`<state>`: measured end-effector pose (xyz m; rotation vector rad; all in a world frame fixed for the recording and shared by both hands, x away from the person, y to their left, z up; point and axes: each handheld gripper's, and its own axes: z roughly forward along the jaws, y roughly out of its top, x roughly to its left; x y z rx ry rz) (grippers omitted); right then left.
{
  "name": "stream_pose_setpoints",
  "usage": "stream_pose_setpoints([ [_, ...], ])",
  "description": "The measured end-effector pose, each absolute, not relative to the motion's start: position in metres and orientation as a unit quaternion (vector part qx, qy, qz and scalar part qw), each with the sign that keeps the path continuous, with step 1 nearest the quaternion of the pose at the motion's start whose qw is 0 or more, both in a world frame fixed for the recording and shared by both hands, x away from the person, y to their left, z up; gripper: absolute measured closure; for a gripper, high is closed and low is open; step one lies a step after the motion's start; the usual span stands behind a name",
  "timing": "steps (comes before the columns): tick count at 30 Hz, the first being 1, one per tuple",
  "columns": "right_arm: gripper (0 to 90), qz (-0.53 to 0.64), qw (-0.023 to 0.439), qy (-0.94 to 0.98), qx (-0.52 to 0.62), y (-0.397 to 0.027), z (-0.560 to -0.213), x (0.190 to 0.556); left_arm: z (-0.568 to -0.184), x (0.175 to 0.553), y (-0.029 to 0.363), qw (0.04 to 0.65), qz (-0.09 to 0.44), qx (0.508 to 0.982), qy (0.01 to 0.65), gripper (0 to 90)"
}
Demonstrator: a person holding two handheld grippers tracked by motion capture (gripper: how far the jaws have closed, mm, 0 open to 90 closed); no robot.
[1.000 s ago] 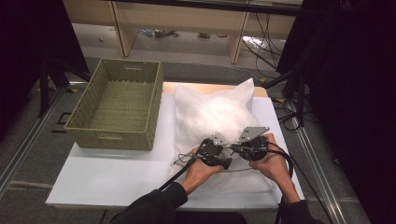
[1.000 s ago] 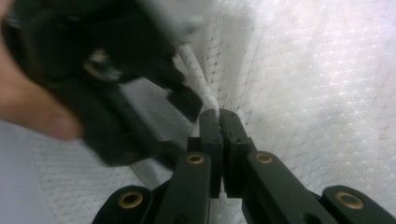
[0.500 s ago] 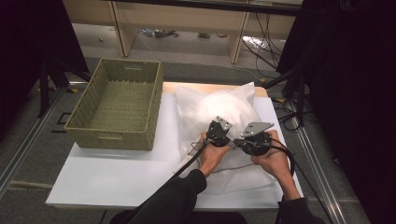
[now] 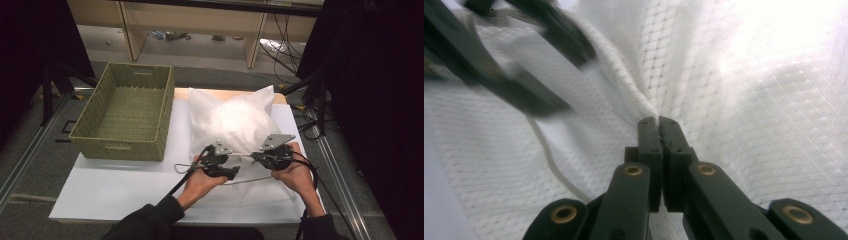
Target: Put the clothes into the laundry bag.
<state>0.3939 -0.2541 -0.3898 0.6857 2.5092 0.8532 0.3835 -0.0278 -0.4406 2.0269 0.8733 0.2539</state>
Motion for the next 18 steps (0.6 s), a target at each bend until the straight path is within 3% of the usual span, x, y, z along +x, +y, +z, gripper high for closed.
stream_pose_setpoints([
  [6,90.0,0.309,0.203,0.901,0.225,-0.254,-0.383,0.389,-0.423,0.358,0.035,0.419,0.152,0.829,0.338,40.8],
  [9,90.0,0.313,0.205,0.900,0.225,-0.251,-0.381,0.386,-0.440,0.355,0.063,0.379,0.102,0.850,0.352,37.5],
  [12,90.0,0.313,0.204,0.902,0.215,-0.250,-0.376,0.383,-0.461,0.356,0.074,0.347,0.084,0.862,0.361,37.1],
  [14,90.0,0.313,0.206,0.903,0.209,-0.249,-0.373,0.380,-0.467,0.359,0.075,0.340,0.075,0.873,0.342,45.8],
  [16,90.0,0.313,0.203,0.905,0.205,-0.249,-0.372,0.378,-0.472,0.361,0.073,0.354,0.062,0.869,0.339,65.6],
  [18,90.0,0.311,0.204,0.905,0.206,-0.249,-0.375,0.376,-0.473,0.359,0.072,0.351,0.063,0.875,0.327,79.8],
])
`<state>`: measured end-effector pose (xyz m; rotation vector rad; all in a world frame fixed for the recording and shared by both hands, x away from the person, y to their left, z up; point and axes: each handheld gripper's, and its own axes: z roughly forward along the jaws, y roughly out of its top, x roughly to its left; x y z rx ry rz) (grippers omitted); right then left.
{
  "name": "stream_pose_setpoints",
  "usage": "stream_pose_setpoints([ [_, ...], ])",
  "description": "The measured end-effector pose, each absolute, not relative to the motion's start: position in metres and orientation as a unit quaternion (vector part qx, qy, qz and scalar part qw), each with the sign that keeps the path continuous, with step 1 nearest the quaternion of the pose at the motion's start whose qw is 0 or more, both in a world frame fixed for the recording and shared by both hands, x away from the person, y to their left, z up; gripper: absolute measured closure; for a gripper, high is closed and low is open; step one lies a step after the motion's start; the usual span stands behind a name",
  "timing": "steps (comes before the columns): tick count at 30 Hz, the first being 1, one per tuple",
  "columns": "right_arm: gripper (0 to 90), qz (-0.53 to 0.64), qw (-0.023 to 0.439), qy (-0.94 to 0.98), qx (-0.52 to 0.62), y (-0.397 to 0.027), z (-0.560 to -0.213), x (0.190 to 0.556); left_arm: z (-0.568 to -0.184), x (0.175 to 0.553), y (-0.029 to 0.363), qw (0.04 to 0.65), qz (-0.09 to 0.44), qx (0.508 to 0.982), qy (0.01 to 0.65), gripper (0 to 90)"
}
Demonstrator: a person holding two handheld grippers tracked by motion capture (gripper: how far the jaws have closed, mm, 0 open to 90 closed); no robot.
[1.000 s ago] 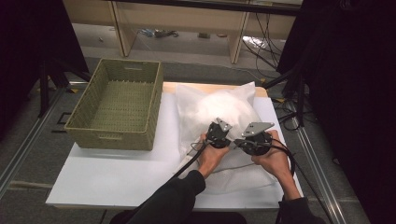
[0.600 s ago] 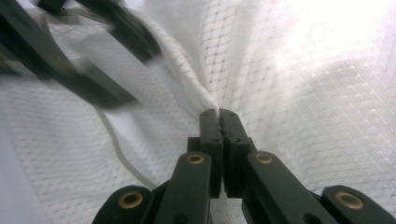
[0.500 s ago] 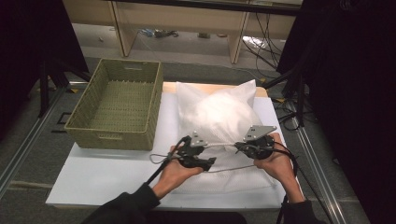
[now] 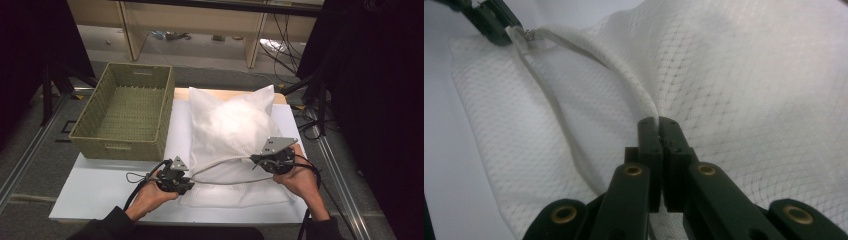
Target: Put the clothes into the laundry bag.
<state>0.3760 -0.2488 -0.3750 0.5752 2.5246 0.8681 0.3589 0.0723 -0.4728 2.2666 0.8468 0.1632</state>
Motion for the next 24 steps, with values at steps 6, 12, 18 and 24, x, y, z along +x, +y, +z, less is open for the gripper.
stream_pose_setpoints([
  [6,90.0,0.276,0.171,0.923,0.206,-0.257,-0.402,0.370,-0.471,0.349,0.087,0.343,0.075,0.881,0.318,87.2],
  [12,90.0,0.229,0.143,0.943,0.193,-0.250,-0.435,0.374,-0.475,0.342,0.094,0.335,0.079,0.887,0.309,87.0],
  [18,90.0,0.204,0.133,0.949,0.200,-0.249,-0.452,0.379,-0.476,0.338,0.094,0.332,0.075,0.887,0.312,74.7],
  [24,85.9,0.232,0.135,0.938,0.219,-0.253,-0.446,0.377,-0.467,0.333,0.100,0.357,0.077,0.875,0.318,56.1],
])
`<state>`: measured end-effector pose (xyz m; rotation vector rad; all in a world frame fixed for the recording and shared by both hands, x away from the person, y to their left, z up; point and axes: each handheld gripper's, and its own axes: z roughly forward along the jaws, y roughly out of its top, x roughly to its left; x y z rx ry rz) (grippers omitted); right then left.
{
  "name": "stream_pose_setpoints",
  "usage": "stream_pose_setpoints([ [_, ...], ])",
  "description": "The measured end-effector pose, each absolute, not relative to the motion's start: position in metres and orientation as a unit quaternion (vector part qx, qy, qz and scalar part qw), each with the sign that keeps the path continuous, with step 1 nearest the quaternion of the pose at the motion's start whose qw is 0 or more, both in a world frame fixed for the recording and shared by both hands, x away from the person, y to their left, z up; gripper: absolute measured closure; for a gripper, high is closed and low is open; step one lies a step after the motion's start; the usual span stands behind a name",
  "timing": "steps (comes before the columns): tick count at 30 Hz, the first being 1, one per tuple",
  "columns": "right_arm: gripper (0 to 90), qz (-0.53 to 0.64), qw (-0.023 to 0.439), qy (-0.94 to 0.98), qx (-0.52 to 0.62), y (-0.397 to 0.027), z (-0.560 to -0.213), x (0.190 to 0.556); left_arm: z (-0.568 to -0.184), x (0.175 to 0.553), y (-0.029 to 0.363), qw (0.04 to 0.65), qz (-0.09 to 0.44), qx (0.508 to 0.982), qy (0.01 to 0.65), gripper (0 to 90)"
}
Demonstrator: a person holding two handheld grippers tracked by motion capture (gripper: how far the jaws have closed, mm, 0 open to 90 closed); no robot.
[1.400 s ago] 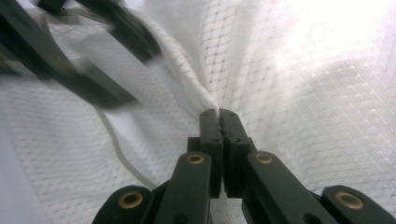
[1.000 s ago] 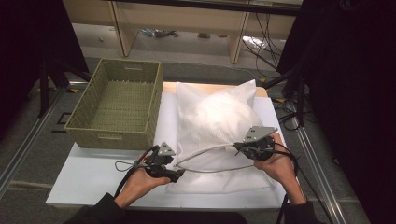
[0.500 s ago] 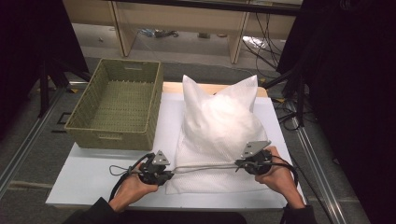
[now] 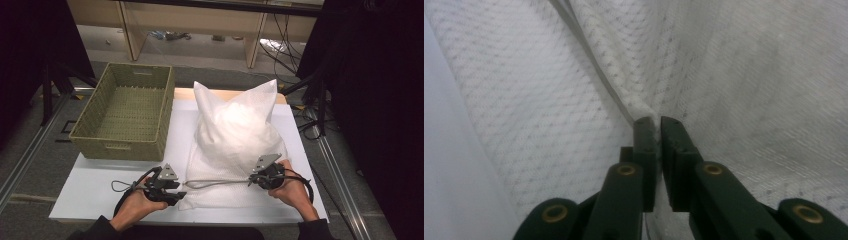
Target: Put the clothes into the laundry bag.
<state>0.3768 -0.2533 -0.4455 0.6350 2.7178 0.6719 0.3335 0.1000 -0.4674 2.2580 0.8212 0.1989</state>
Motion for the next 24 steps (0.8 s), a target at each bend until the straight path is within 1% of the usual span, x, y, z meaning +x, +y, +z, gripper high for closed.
stream_pose_setpoints([
  [2,79.1,0.246,0.142,0.933,0.223,-0.256,-0.443,0.377,-0.466,0.333,0.102,0.366,0.081,0.872,0.315,51.1],
  [3,75.4,0.255,0.140,0.928,0.233,-0.257,-0.442,0.377,-0.466,0.331,0.102,0.371,0.077,0.866,0.326,49.8],
  [6,70.4,0.279,0.147,0.915,0.253,-0.261,-0.434,0.375,-0.463,0.329,0.104,0.379,0.084,0.864,0.319,45.4],
  [8,62.0,0.309,0.161,0.903,0.254,-0.268,-0.425,0.375,-0.460,0.326,0.104,0.388,0.081,0.859,0.323,42.6],
  [9,59.5,0.319,0.170,0.894,0.264,-0.270,-0.421,0.373,-0.459,0.325,0.104,0.391,0.083,0.856,0.327,41.3],
  [12,54.3,0.328,0.189,0.884,0.273,-0.278,-0.410,0.370,-0.454,0.321,0.107,0.410,0.091,0.845,0.332,37.8],
  [15,48.7,0.344,0.212,0.868,0.290,-0.284,-0.405,0.368,-0.448,0.319,0.113,0.423,0.117,0.832,0.338,35.0],
  [18,44.9,0.355,0.213,0.852,0.319,-0.286,-0.406,0.367,-0.445,0.318,0.119,0.441,0.124,0.815,0.355,33.3],
  [20,42.9,0.363,0.224,0.842,0.331,-0.288,-0.406,0.366,-0.444,0.317,0.122,0.450,0.131,0.805,0.363,31.7],
  [21,41.6,0.370,0.233,0.834,0.335,-0.289,-0.406,0.366,-0.443,0.317,0.125,0.449,0.132,0.807,0.360,31.5],
  [24,39.0,0.382,0.231,0.819,0.360,-0.289,-0.407,0.361,-0.442,0.316,0.129,0.459,0.135,0.799,0.364,29.8],
])
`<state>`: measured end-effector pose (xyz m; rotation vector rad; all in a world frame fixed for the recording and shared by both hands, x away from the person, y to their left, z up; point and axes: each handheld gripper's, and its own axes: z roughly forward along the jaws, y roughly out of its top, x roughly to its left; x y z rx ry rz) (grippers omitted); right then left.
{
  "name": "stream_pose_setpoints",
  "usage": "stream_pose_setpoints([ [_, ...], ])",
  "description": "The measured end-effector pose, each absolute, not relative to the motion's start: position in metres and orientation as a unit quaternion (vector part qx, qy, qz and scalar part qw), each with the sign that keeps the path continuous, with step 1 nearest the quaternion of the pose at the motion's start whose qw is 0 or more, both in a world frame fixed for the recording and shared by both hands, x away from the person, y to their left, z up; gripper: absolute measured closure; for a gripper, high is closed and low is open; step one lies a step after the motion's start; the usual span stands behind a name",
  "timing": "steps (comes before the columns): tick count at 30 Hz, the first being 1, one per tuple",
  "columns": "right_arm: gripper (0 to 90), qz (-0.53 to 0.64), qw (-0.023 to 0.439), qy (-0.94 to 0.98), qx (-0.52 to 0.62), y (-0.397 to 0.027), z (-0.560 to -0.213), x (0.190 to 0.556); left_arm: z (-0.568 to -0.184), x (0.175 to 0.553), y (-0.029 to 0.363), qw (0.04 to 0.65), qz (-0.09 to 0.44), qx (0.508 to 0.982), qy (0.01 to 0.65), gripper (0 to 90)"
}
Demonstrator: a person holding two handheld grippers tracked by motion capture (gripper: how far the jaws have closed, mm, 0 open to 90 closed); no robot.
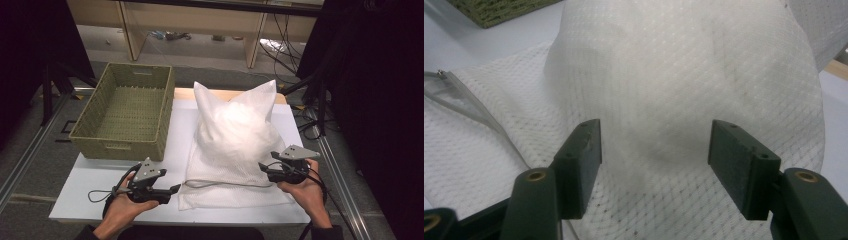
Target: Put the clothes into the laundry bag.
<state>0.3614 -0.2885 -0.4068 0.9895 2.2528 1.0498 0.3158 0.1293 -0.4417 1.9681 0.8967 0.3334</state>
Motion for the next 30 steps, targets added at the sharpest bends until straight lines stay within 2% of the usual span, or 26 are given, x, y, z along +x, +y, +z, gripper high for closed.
stream_pose_setpoints([
  [3,37.4,0.392,0.217,0.809,0.380,-0.287,-0.409,0.356,-0.441,0.315,0.137,0.463,0.140,0.794,0.367,28.2],
  [9,32.6,0.399,0.212,0.807,0.380,-0.284,-0.413,0.346,-0.440,0.311,0.151,0.479,0.130,0.781,0.380,15.2],
  [16,28.2,0.402,0.205,0.806,0.385,-0.276,-0.418,0.337,-0.440,0.306,0.162,0.476,0.138,0.783,0.376,15.7],
  [30,21.8,0.408,0.198,0.815,0.362,-0.269,-0.425,0.317,-0.444,0.293,0.160,0.452,0.150,0.799,0.368,15.9],
])
